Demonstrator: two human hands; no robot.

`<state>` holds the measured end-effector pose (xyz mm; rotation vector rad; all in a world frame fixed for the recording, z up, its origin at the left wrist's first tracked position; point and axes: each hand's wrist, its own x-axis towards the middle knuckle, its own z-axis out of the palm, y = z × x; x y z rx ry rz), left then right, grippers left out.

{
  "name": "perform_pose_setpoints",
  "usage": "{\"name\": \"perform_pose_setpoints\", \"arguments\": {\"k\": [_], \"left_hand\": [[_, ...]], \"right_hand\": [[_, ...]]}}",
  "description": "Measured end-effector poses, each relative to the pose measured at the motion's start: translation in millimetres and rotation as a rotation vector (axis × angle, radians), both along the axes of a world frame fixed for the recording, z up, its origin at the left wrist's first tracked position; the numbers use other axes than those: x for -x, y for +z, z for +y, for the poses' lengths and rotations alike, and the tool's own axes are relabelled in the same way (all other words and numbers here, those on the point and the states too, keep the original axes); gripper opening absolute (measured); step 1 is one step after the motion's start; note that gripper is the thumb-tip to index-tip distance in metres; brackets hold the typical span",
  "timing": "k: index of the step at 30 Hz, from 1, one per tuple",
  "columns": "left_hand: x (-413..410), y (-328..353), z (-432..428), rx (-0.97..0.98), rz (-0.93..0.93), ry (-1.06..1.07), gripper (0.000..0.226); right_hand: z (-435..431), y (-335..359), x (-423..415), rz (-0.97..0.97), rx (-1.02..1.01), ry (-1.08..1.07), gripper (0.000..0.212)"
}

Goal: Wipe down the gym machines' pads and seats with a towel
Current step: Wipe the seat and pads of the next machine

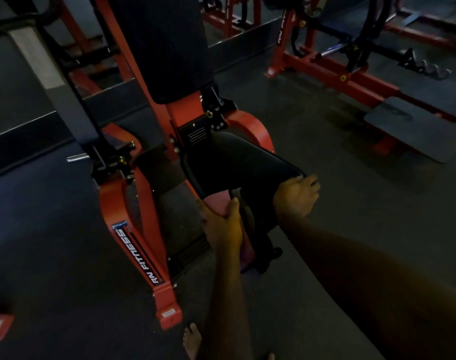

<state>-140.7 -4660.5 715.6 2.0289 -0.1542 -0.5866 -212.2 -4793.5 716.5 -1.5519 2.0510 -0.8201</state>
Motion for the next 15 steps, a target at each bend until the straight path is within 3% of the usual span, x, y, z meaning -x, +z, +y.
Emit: {"name": "perform_pose_setpoints", "arguments": {"k": [4, 6, 9, 10, 13, 15], "left_hand": [[-50.0, 5.5, -27.1, 0.079, 0.070, 0.061, 0.098], [-86.2, -18.8, -42.5, 0.019, 0.117, 0.087, 0.087], [-76.5, 18.5, -43.6, -0.043, 0.330, 0.165, 0.086], [-61.9, 24.4, -41.7, -0.042, 0.379, 0.190, 0.073], [-20.4, 35.2, -32.1, -0.145, 0.186, 0.242, 0.074], [-16.3, 28.3, -27.5, -0.073, 0.113, 0.134, 0.081]], "right_hand": [[-3.3, -1.5, -0.1, -0.031, -0.035, -0.014, 0.046], [-4.8, -2.1, -0.8, -0.071, -0.067, -0.047, 0.047], [-6.1, -2.0, -0.7, -0.086, -0.062, -0.043, 0.047], [-6.2, -2.6, -0.7, -0.089, -0.069, -0.046, 0.047], [-5.3, -3.7, -1.2, -0.076, -0.083, -0.049, 0.048], [-5.4, -3.0, -2.8, -0.072, -0.080, -0.062, 0.047]]}}
